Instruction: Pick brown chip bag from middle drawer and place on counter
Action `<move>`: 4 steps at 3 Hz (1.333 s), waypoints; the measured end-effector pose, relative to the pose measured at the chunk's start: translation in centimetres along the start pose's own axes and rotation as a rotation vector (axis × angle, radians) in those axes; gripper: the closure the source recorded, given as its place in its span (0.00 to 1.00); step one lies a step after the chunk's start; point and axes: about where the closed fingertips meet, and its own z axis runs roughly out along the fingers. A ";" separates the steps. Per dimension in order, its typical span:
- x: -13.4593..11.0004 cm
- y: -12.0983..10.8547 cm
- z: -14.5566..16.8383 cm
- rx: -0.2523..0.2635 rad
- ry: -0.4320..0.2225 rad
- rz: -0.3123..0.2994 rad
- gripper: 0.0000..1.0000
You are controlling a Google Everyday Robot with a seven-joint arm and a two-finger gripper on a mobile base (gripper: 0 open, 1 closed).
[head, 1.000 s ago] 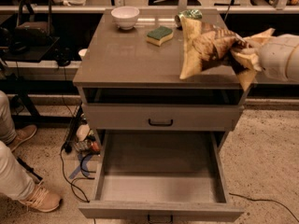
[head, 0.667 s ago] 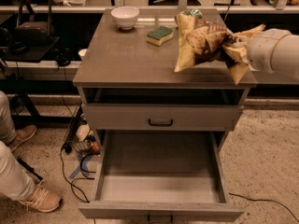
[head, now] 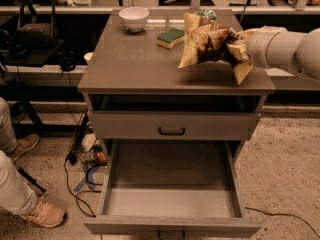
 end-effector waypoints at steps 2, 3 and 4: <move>-0.1 0.9 4.9 -0.014 0.030 0.018 0.75; -0.1 1.1 6.3 -0.020 0.036 0.028 0.52; -0.1 1.1 6.9 -0.012 0.040 0.026 0.28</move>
Offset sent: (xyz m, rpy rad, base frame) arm 0.0529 0.0347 -0.0237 -0.0098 0.0522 -0.0153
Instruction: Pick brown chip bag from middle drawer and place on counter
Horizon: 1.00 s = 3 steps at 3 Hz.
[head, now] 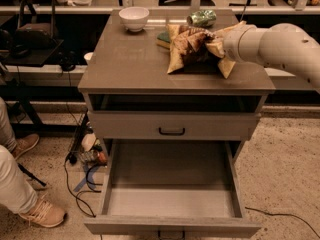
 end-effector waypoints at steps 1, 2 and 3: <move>0.5 -0.3 -0.3 0.000 -0.003 0.012 0.05; 1.5 -0.6 -2.9 -0.024 0.016 -0.012 0.00; 2.1 0.0 -6.9 -0.033 0.009 -0.032 0.00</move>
Offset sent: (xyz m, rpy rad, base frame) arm -0.0579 -0.0580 -0.0025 -0.0770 0.0638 0.0459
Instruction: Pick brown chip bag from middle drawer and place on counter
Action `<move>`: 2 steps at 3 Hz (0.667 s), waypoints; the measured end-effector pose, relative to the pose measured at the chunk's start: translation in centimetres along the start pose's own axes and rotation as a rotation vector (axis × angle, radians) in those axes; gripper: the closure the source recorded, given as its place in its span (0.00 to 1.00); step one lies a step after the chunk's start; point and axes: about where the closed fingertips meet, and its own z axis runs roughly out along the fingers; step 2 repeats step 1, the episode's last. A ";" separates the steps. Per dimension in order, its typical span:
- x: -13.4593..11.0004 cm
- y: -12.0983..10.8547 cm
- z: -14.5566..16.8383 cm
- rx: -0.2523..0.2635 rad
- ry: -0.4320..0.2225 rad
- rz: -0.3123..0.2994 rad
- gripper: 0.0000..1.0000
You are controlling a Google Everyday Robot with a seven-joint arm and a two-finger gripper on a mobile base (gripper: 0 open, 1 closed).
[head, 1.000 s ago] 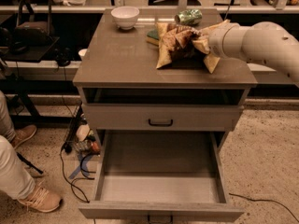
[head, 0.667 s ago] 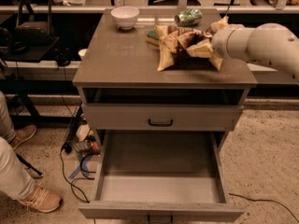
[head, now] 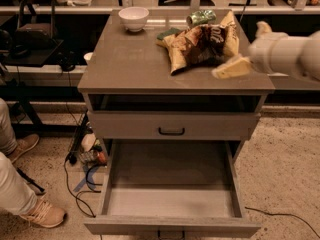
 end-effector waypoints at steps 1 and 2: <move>0.9 0.7 -5.8 0.036 -0.022 -0.004 0.00; 0.9 0.7 -5.8 0.036 -0.022 -0.004 0.00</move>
Offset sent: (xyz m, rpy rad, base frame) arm 0.0000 0.0000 0.0000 0.0000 0.0000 0.0000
